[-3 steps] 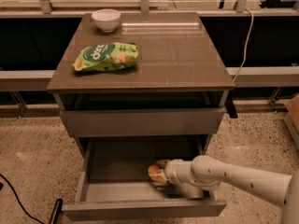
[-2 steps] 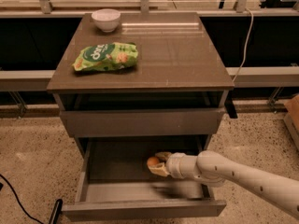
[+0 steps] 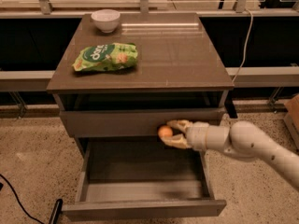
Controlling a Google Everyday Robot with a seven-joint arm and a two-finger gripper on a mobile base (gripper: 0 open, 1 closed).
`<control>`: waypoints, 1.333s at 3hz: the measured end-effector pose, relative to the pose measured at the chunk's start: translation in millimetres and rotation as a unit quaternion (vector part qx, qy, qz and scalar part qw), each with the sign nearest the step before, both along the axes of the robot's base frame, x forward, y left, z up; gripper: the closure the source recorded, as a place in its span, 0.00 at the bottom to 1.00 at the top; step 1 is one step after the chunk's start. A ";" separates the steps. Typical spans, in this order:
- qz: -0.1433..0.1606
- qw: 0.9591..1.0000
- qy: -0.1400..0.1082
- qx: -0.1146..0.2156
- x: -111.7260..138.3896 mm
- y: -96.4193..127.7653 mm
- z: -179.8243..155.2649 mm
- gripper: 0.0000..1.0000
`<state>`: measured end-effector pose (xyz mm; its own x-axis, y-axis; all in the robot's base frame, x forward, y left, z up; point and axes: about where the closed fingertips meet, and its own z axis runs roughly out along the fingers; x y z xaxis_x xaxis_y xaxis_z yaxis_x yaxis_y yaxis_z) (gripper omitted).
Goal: Pick orange from middle drawer and place on counter
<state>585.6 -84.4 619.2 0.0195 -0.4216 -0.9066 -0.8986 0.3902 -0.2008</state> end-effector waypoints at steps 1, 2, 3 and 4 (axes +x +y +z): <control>0.040 0.995 -0.094 0.001 6.8 -33.4 77.8 1.00; 0.092 0.983 -0.161 -0.005 -6.6 -57.1 136.5 1.00; 0.181 0.966 -0.181 -0.017 -48.0 -62.3 176.9 1.00; 0.206 0.960 -0.185 -0.030 -69.9 -67.9 198.1 1.00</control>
Offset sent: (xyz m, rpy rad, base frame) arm -0.0932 -0.0754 0.1976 0.0174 -0.4098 0.5643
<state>515.7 -152.3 817.2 0.5125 -0.3604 -0.7794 -0.8369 -0.0066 -0.5473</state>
